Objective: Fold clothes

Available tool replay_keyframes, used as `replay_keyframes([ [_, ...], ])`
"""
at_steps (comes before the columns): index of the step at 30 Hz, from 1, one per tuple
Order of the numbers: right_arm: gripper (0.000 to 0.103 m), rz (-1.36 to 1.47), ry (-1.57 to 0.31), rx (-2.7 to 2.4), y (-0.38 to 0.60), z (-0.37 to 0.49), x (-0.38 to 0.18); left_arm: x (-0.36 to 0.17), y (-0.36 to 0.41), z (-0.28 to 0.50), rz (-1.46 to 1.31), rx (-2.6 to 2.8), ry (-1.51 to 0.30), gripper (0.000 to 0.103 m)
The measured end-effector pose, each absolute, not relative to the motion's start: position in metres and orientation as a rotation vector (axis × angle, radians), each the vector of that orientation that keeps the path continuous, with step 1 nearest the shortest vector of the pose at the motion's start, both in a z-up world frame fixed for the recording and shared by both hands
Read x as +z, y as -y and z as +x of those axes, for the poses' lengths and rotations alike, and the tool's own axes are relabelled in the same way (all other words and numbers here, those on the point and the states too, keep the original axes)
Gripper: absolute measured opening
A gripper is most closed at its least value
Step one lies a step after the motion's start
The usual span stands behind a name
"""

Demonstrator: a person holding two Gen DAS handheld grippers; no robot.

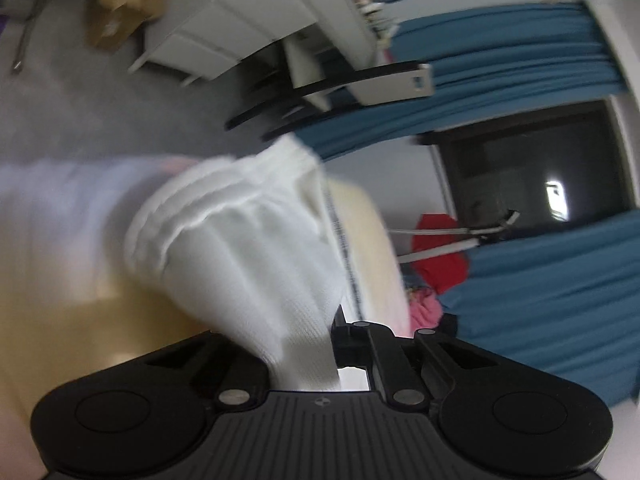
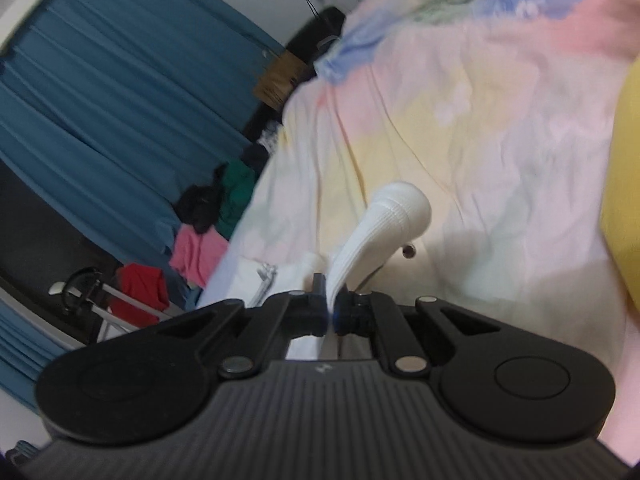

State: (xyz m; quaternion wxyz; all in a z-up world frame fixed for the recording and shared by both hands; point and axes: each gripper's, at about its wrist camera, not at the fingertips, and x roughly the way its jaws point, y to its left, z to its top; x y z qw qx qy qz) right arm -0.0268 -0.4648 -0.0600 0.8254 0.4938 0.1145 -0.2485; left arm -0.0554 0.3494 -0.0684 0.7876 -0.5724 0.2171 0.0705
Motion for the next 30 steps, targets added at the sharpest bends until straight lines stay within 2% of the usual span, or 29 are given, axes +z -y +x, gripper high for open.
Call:
replay_keyframes([
  [6, 0.006, 0.948, -0.228, -0.504, 0.463, 0.04, -0.014, -0.02, -0.352, 0.015, -1.188, 0.144, -0.47, 0.007],
  [12, 0.006, 0.751, -0.283, -0.536, 0.462, 0.184, 0.022, -0.014, -0.352, 0.162, -1.151, 0.228, -0.515, 0.007],
  [15, 0.006, 0.674, -0.347, -0.573, 0.459, 0.265, 0.007, -0.021, -0.351, 0.244, -1.108, 0.278, -0.551, 0.008],
  [19, 0.006, 0.589, -0.442, -0.625, 0.457, 0.356, -0.034, -0.06, -0.346, 0.343, -1.01, 0.352, -0.668, 0.009],
  [23, 0.006, 0.524, -0.536, -0.673, 0.456, 0.404, -0.088, -0.099, -0.34, 0.393, -0.941, 0.402, -0.76, 0.01],
  [26, 0.009, 0.557, -0.54, -0.661, 0.459, 0.409, -0.115, -0.104, -0.331, 0.407, -0.867, 0.396, -0.766, 0.013],
  [27, 0.011, 0.571, -0.529, -0.646, 0.46, 0.404, -0.116, -0.103, -0.329, 0.409, -0.846, 0.388, -0.763, 0.016],
  [29, 0.015, 0.585, -0.502, -0.621, 0.461, 0.388, -0.111, -0.099, -0.325, 0.405, -0.837, 0.342, -0.741, 0.032],
  [30, 0.02, 0.592, -0.489, -0.608, 0.461, 0.38, -0.109, -0.095, -0.324, 0.402, -0.842, 0.315, -0.725, 0.045],
])
